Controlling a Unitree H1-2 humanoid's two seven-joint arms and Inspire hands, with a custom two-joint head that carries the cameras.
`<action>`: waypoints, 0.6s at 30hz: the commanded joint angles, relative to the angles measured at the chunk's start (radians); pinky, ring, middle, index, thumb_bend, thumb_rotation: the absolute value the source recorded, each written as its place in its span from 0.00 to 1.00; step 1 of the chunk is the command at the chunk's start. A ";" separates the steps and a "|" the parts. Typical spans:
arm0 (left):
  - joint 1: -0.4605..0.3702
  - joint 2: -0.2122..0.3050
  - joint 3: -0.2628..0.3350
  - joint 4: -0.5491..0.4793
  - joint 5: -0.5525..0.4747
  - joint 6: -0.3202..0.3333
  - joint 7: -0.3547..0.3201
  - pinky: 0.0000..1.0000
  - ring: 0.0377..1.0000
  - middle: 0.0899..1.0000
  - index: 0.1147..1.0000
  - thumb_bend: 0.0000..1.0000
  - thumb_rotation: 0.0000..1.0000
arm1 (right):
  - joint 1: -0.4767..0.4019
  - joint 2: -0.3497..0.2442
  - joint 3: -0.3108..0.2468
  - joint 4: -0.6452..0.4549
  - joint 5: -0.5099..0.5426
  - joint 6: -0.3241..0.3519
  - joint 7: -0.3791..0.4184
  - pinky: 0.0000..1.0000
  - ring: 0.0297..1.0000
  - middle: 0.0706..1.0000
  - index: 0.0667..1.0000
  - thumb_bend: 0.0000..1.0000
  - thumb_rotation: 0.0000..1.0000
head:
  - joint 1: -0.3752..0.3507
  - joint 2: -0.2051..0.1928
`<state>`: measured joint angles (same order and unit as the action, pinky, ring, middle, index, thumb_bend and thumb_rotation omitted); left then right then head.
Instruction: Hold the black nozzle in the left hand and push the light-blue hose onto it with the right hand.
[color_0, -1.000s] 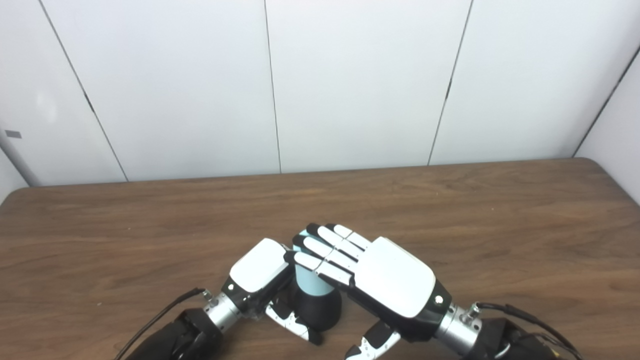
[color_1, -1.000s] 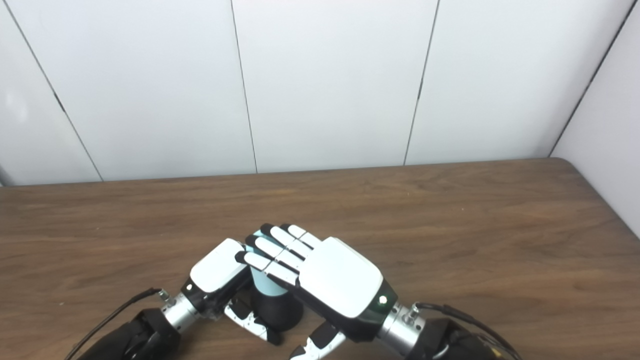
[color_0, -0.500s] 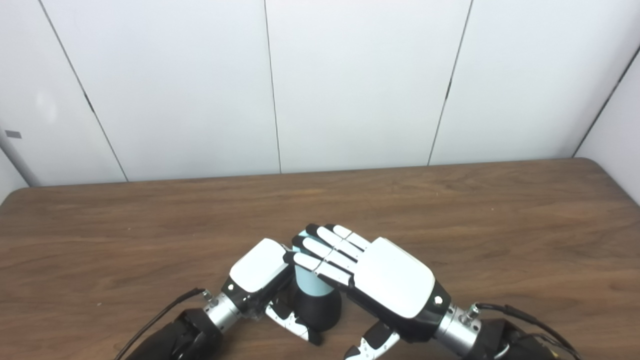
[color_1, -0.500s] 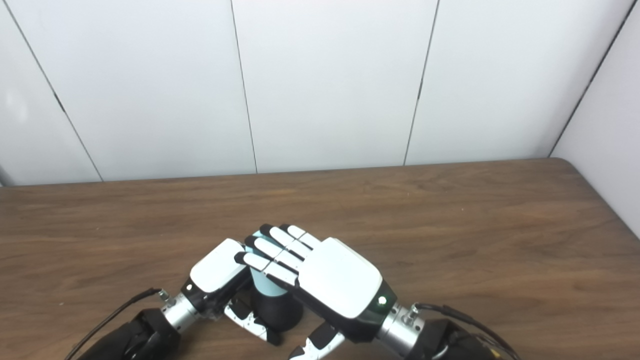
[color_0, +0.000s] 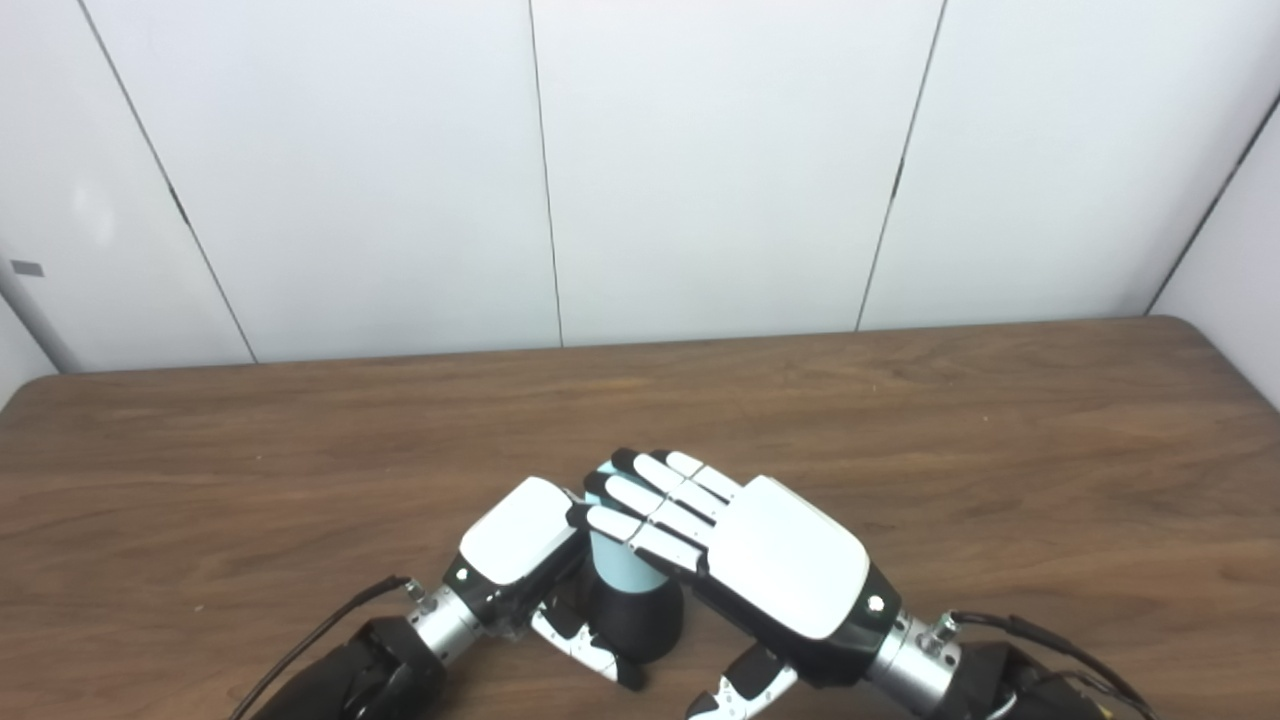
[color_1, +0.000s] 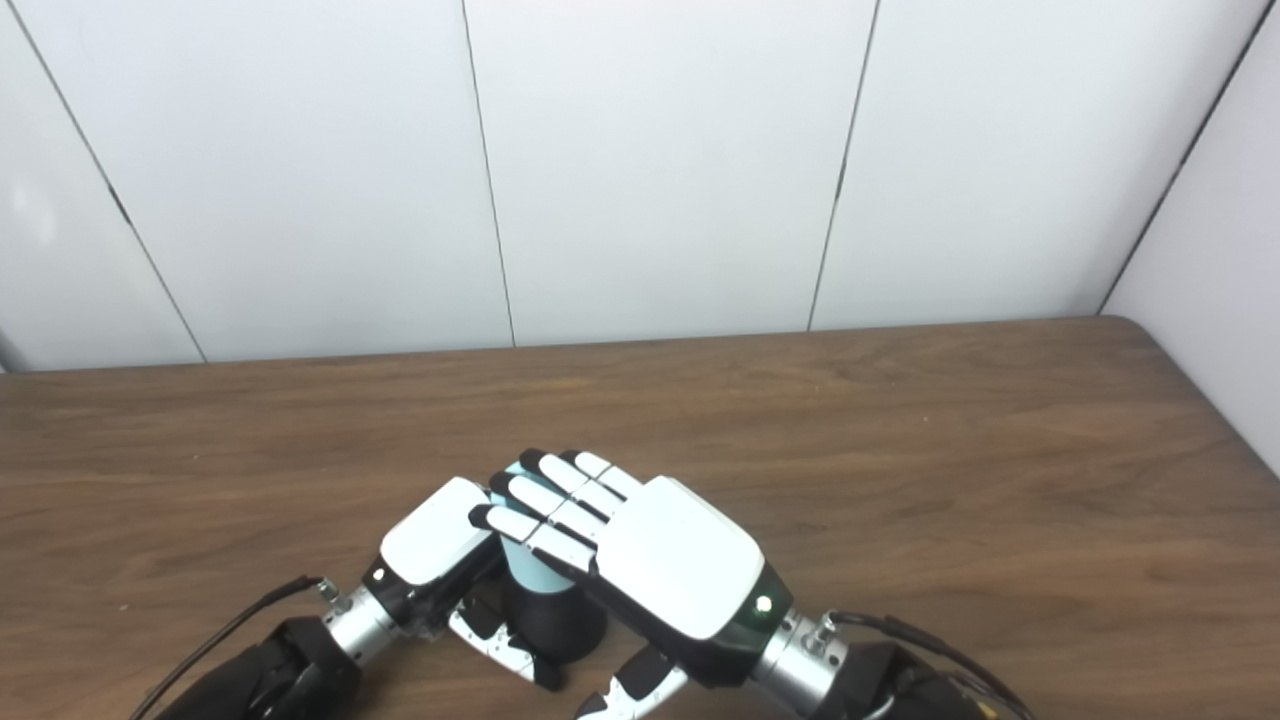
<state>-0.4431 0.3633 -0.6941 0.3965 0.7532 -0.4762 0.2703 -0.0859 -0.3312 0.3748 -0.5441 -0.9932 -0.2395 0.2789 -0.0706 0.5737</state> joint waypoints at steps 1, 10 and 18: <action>0.128 -0.054 -0.050 0.070 -0.012 0.007 -0.024 0.09 0.11 0.42 0.41 0.52 0.00 | 0.055 -0.038 0.044 0.051 -0.017 0.002 0.122 0.94 0.94 0.94 0.89 0.89 0.86 | 0.001 0.002; 0.129 -0.054 -0.053 0.069 -0.007 0.007 -0.012 0.09 0.10 0.42 0.41 0.52 0.00 | 0.049 -0.030 0.045 0.061 -0.003 0.009 0.116 0.93 0.94 0.94 0.89 0.88 0.86 | 0.001 0.002; 0.126 -0.056 -0.059 0.077 -0.007 0.007 -0.005 0.08 0.10 0.42 0.41 0.52 0.00 | 0.032 -0.028 0.044 0.081 0.009 0.002 0.095 0.90 0.93 0.93 0.88 0.88 0.85 | 0.002 0.000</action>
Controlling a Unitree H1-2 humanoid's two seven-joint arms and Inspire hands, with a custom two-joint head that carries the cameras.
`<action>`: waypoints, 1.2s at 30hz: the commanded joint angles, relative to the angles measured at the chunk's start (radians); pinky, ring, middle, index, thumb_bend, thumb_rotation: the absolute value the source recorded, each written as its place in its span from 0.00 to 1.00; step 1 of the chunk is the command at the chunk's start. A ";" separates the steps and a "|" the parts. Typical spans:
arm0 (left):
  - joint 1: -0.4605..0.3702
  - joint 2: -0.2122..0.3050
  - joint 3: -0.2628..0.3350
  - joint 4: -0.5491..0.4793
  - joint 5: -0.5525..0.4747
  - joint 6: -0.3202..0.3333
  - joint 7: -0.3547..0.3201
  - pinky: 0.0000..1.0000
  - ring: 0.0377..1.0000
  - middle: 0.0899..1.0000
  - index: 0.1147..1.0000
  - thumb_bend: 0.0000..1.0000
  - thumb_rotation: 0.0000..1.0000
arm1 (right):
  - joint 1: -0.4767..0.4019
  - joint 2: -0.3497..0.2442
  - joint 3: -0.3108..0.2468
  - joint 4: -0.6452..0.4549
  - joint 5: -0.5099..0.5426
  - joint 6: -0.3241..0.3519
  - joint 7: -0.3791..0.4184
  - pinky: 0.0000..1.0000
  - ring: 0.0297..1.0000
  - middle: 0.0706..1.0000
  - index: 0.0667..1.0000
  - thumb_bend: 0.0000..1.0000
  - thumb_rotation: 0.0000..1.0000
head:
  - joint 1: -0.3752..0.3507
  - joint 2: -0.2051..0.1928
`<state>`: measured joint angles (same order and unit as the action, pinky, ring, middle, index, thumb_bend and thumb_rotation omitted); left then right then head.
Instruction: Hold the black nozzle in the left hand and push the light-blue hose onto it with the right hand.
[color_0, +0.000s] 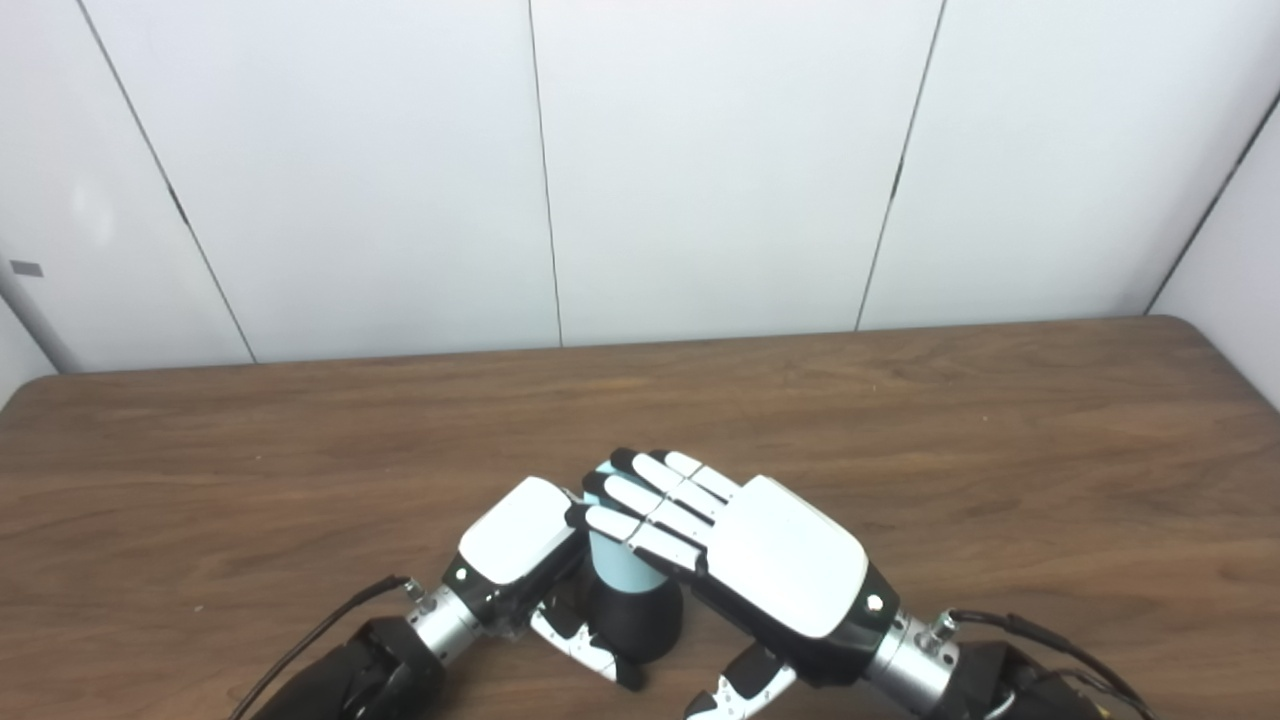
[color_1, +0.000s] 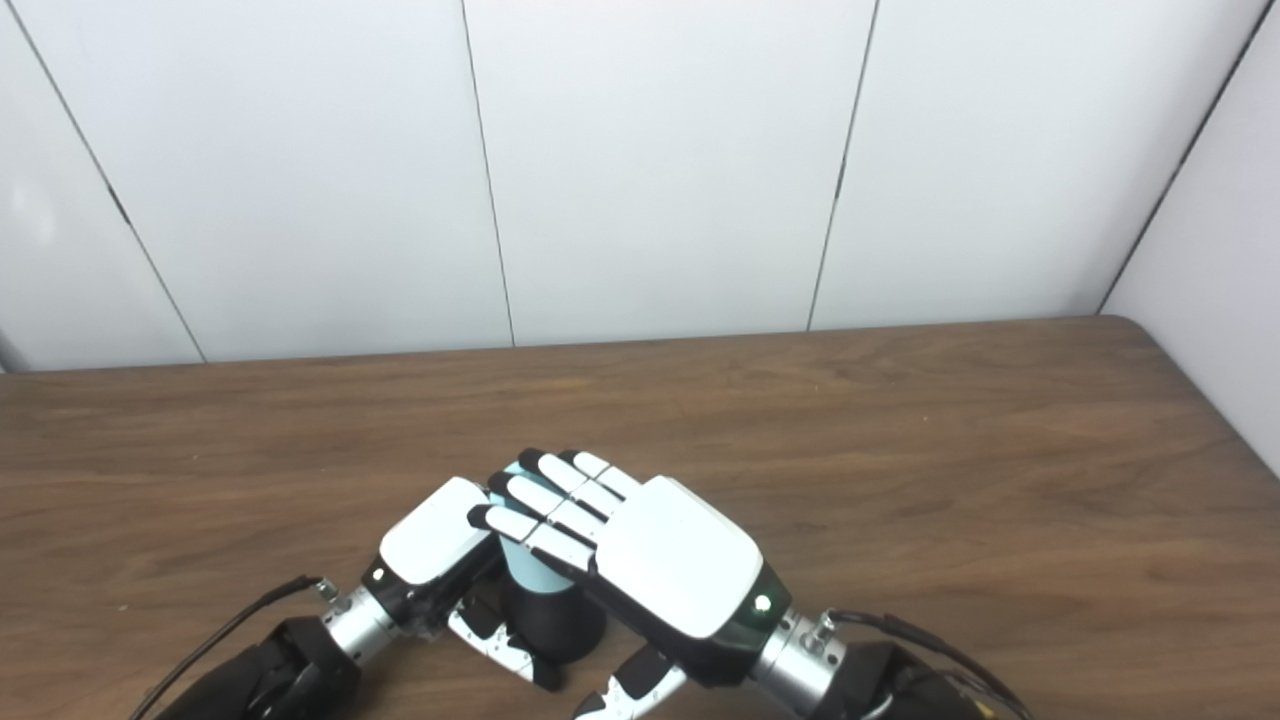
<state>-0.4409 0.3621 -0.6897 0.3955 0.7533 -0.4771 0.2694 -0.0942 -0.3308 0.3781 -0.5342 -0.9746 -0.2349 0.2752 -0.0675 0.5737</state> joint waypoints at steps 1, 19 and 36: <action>0.124 -0.054 -0.062 0.077 -0.008 0.008 -0.006 0.08 0.10 0.42 0.41 0.52 0.00 | 0.038 -0.027 0.041 0.073 -0.009 0.000 0.100 0.90 0.94 0.93 0.89 0.88 0.85 | -0.001 0.000; 0.122 -0.054 -0.063 0.084 -0.006 0.008 0.001 0.08 0.10 0.42 0.41 0.52 0.00 | 0.024 -0.020 0.041 0.073 0.009 0.022 0.084 0.96 0.96 0.95 0.90 0.88 0.86 | -0.003 -0.003; 0.117 -0.060 -0.061 0.099 0.007 0.008 0.009 0.08 0.10 0.42 0.41 0.52 0.00 | 0.040 0.070 -0.054 0.106 0.101 -0.151 -0.289 1.00 0.97 0.97 0.93 0.86 0.84 | -0.004 -0.009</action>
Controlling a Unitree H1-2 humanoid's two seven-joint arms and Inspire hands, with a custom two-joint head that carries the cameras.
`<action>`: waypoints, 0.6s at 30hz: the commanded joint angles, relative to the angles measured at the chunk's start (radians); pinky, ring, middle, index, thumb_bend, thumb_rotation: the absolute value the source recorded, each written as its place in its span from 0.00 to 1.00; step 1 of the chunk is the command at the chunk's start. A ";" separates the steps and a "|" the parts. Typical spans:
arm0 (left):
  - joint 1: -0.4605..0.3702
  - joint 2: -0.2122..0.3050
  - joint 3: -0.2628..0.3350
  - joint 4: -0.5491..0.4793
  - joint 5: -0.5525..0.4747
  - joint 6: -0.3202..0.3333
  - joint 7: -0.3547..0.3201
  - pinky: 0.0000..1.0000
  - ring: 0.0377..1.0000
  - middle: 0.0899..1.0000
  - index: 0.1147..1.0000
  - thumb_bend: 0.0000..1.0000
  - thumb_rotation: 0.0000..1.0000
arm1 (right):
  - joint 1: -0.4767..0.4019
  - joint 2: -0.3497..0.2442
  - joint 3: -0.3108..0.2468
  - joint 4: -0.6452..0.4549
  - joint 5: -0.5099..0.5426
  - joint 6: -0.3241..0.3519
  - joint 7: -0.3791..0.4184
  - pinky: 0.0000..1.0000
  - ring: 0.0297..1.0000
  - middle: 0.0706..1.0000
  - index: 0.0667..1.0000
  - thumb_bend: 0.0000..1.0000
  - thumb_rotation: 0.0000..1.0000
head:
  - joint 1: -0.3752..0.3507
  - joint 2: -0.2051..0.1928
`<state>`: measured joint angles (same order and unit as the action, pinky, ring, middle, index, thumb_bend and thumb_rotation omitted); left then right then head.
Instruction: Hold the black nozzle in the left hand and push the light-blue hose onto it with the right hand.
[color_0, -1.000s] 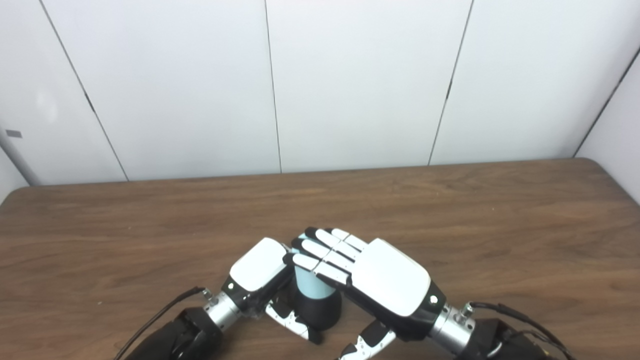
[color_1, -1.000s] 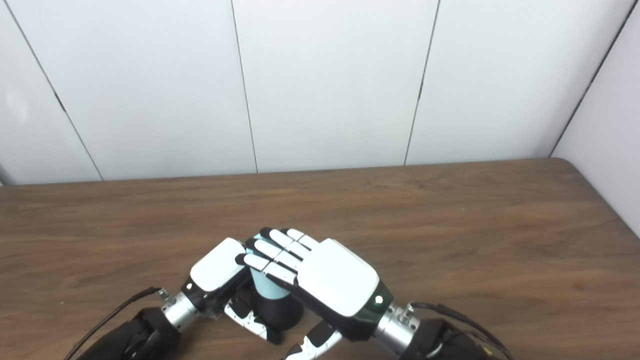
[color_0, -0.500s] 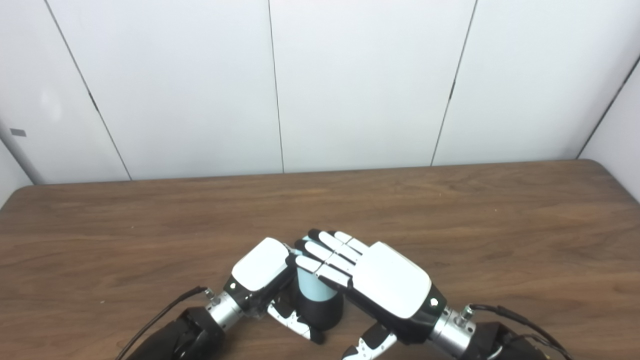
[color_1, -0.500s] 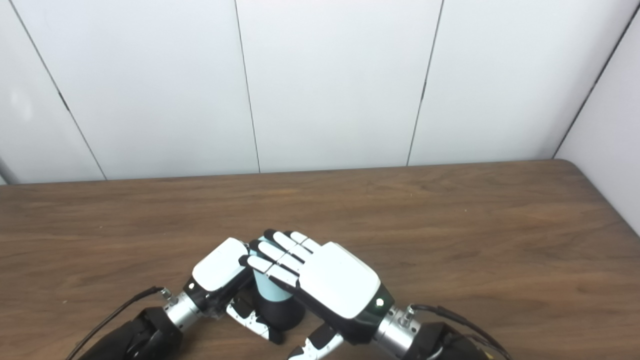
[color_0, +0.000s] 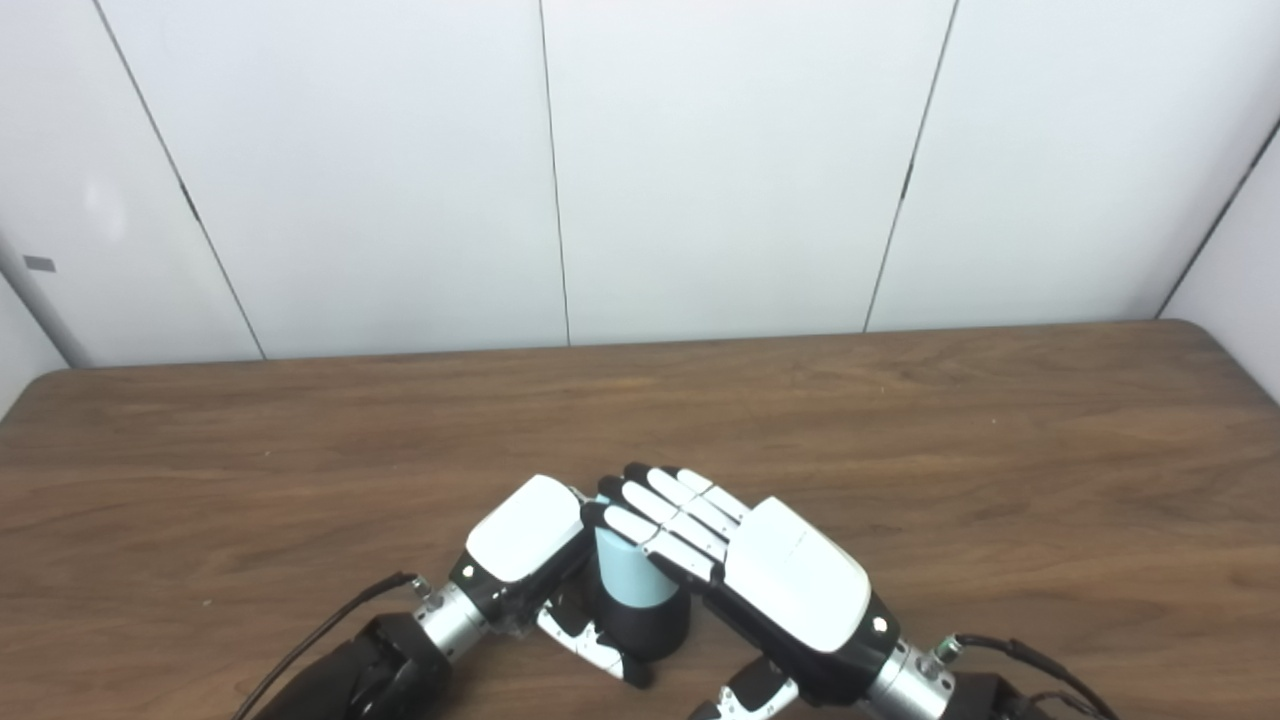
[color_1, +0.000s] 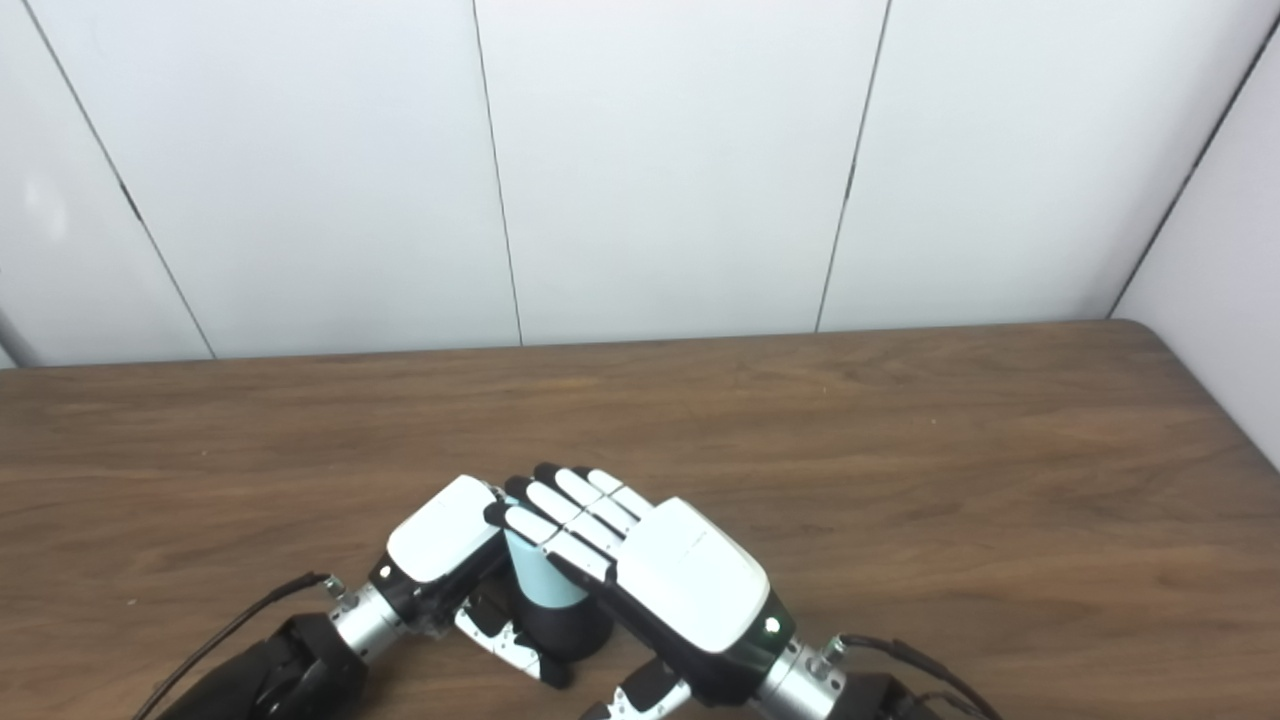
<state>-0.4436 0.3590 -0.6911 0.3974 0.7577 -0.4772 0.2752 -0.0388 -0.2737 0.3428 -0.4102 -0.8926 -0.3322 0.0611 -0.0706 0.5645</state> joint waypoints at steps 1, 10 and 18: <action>0.120 -0.057 -0.057 0.098 0.006 0.008 0.002 0.08 0.10 0.42 0.41 0.52 0.00 | -0.013 0.020 -0.025 -0.011 0.016 -0.069 -0.099 1.00 0.97 0.98 0.94 0.85 0.85 | -0.001 0.000; 0.111 -0.061 -0.062 0.116 0.006 0.007 0.003 0.08 0.10 0.42 0.41 0.52 0.00 | -0.028 0.061 -0.057 0.038 0.009 -0.136 -0.243 1.00 1.00 1.00 1.00 0.82 0.88 | -0.004 -0.013; 0.108 -0.073 -0.054 0.132 0.005 0.008 -0.010 0.10 0.11 0.42 0.42 0.52 0.00 | -0.072 0.077 -0.087 0.021 0.070 -0.132 -0.274 1.00 1.00 1.00 1.00 0.86 0.87 | -0.005 -0.029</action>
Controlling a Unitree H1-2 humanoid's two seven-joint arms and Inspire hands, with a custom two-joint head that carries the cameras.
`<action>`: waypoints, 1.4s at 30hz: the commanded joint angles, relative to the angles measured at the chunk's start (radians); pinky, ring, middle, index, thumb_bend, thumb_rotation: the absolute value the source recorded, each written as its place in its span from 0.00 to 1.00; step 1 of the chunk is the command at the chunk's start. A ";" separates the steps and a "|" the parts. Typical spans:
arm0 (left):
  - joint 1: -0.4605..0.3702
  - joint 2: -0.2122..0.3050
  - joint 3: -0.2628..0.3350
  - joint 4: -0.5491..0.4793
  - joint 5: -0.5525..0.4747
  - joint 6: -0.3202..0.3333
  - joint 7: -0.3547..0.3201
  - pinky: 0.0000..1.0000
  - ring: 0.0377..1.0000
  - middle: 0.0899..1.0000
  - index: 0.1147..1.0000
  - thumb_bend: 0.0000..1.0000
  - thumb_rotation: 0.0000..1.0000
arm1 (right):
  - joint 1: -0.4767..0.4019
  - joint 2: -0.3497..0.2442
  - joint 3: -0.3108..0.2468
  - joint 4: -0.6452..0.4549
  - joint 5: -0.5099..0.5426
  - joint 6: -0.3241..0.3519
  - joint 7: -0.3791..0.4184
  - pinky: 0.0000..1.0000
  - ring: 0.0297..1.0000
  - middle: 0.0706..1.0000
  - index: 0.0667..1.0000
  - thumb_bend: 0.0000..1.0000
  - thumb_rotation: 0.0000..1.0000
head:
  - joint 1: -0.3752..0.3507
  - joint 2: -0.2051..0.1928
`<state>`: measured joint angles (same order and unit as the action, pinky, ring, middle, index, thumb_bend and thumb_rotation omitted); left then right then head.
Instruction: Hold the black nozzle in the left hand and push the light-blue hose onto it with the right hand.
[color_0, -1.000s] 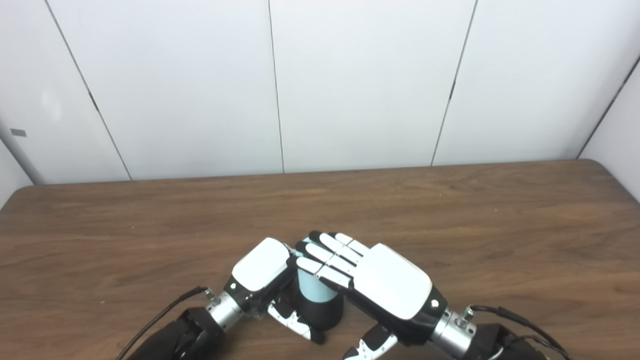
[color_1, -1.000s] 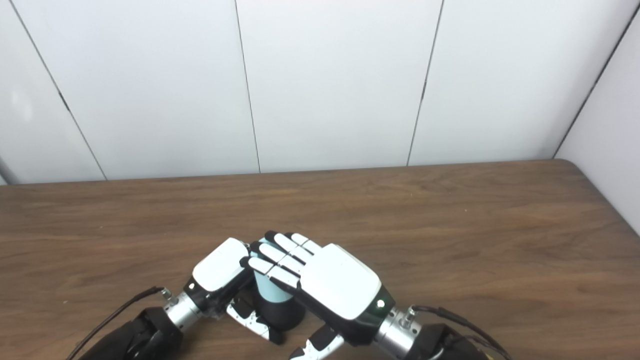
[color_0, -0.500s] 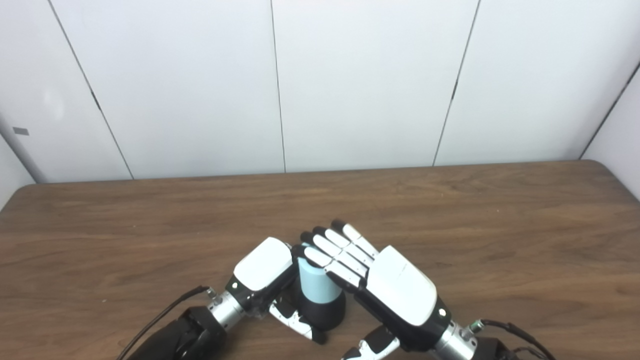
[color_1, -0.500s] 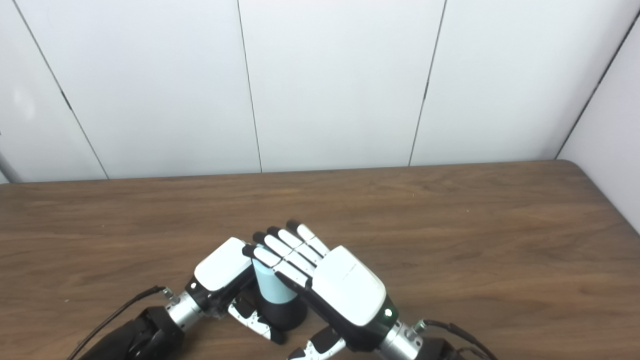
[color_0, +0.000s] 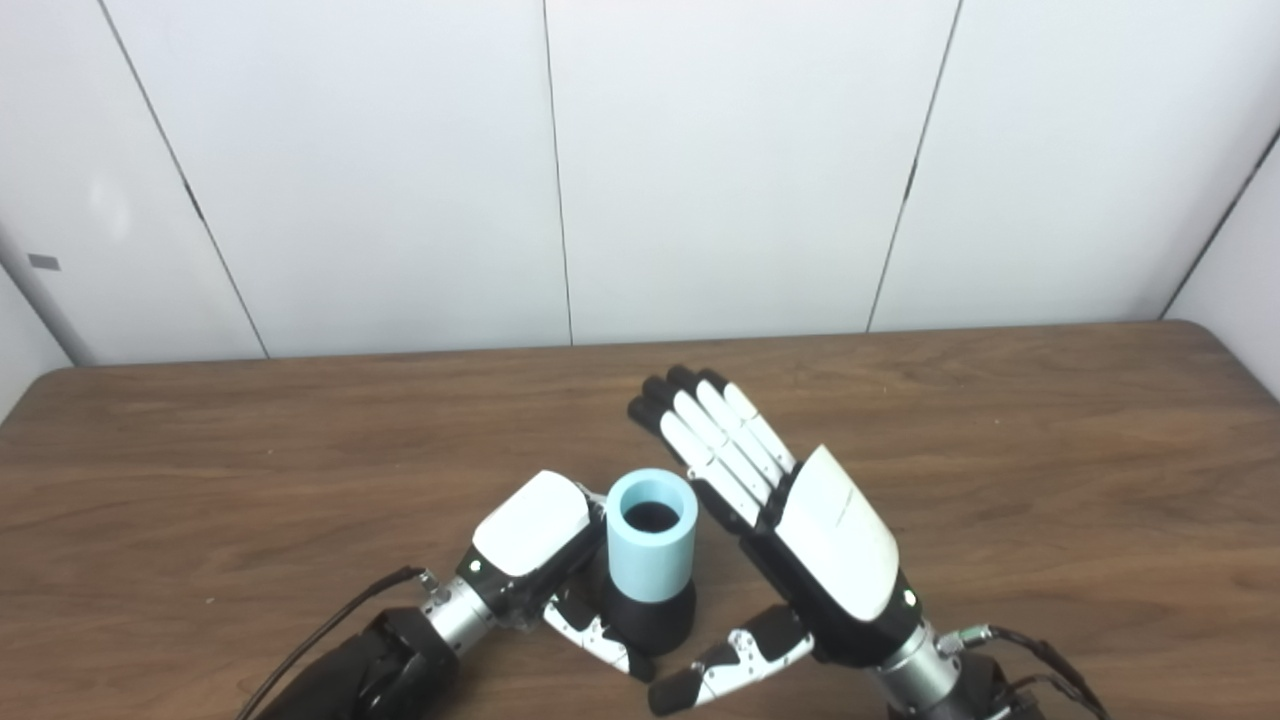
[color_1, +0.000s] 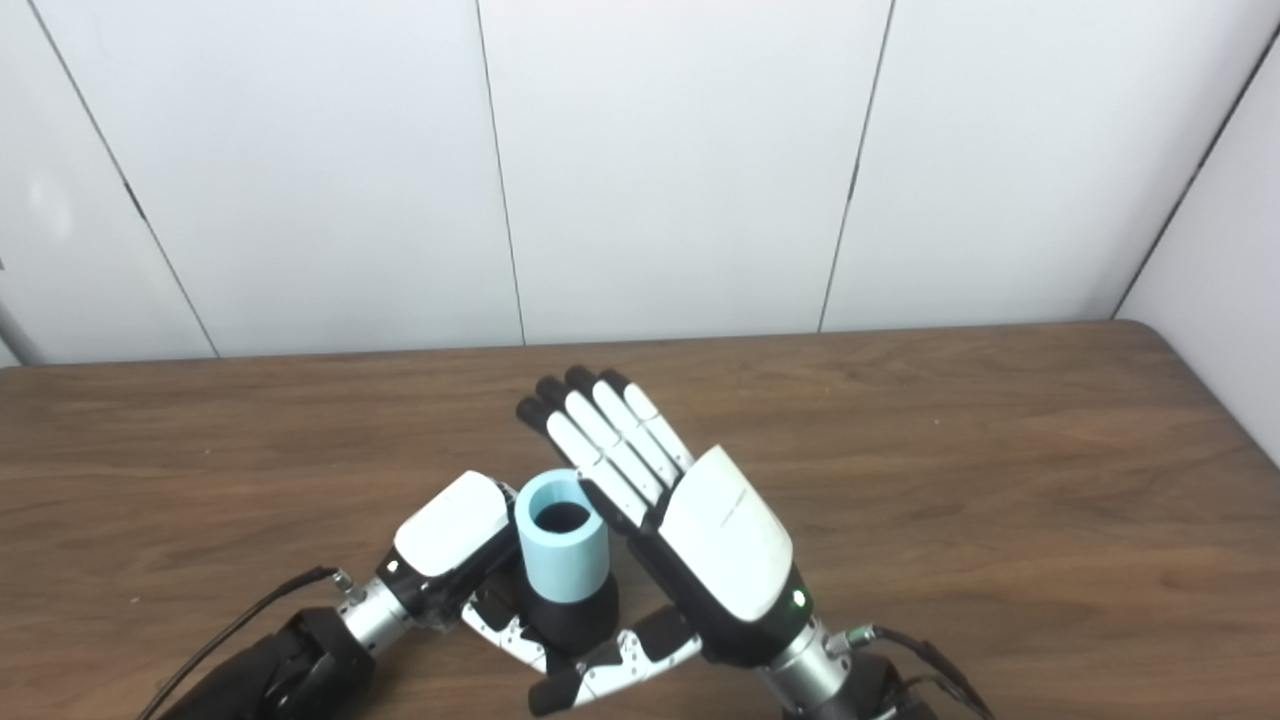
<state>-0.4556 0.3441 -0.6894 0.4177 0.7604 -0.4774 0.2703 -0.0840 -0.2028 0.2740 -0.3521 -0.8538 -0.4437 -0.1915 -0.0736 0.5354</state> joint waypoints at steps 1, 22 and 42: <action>0.119 -0.059 -0.057 0.114 0.002 0.008 -0.004 0.10 0.12 0.42 0.42 0.52 0.00 | -0.028 0.009 -0.025 -0.039 0.040 -0.019 -0.020 1.00 1.00 1.00 1.00 0.86 0.87 | -0.001 0.000; 0.116 -0.059 -0.054 0.125 0.024 0.008 0.044 0.09 0.10 0.42 0.41 0.52 0.00 | 0.049 0.140 -0.294 0.241 0.809 0.115 0.001 0.59 0.68 0.70 0.66 0.31 0.21 | 0.008 0.007; 0.125 -0.067 -0.019 0.126 0.046 0.009 0.031 0.10 0.11 0.42 0.42 0.52 0.00 | 0.045 0.177 -0.339 0.271 0.876 0.204 0.047 0.60 0.67 0.68 0.65 0.34 0.11 | 0.004 0.005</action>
<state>-0.4643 0.3213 -0.6682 0.4427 0.8053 -0.4806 0.2937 -0.0127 -0.0303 -0.0573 -0.0535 0.0166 -0.2302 -0.1524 -0.0690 0.5400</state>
